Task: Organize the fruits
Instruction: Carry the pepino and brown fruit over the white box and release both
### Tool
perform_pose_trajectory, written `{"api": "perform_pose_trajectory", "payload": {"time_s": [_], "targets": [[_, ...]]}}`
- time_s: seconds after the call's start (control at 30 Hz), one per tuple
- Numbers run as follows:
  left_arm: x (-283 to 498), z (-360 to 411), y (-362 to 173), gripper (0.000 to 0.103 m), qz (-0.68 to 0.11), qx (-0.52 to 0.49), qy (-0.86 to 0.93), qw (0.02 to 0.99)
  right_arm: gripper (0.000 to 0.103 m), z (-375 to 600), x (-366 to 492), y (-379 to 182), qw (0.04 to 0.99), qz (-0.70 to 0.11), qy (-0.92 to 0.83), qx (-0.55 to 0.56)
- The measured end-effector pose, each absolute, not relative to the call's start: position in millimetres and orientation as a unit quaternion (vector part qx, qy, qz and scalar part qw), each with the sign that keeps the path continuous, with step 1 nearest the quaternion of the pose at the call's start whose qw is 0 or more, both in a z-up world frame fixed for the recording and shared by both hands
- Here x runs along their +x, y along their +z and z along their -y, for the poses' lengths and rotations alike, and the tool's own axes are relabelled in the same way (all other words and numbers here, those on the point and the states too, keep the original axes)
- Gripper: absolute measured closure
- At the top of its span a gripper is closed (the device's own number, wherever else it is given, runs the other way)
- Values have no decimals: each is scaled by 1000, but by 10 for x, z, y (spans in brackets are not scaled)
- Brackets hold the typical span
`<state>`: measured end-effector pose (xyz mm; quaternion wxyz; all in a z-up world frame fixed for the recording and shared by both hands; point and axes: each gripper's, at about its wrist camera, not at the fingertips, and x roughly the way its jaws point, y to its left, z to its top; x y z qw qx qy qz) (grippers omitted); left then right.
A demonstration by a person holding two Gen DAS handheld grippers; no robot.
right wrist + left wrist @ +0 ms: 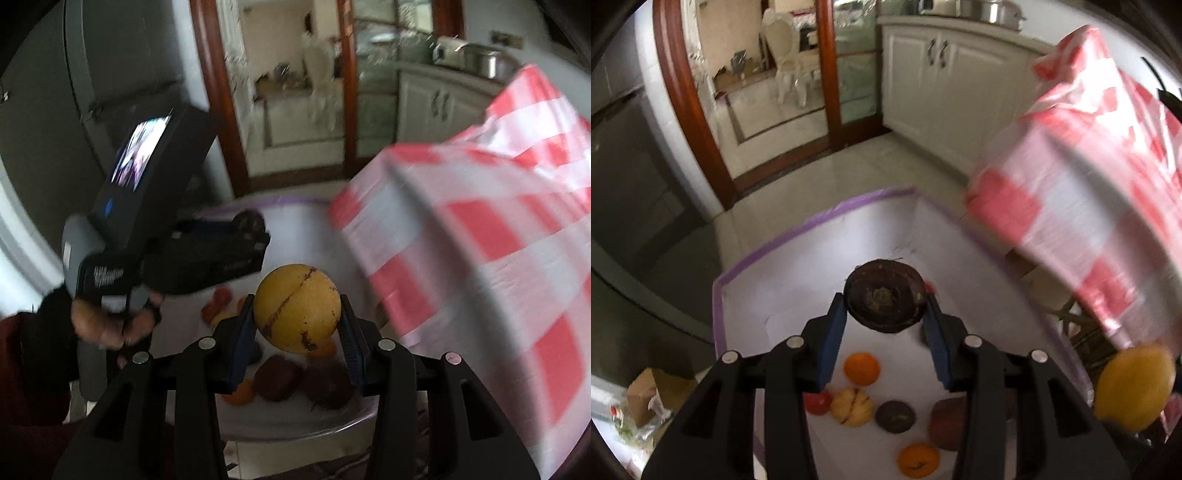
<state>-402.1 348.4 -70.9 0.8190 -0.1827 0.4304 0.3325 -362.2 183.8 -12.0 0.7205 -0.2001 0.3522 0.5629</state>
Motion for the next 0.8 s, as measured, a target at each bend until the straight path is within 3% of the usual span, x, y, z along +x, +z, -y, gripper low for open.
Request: {"api": "perform_pose_trajectory", "payload": {"time_s": [0.8], "targets": [[-4182, -3882, -1515, 60, -498, -271, 364, 739, 60, -2726, -3701, -1111, 628, -477, 534, -305]]}}
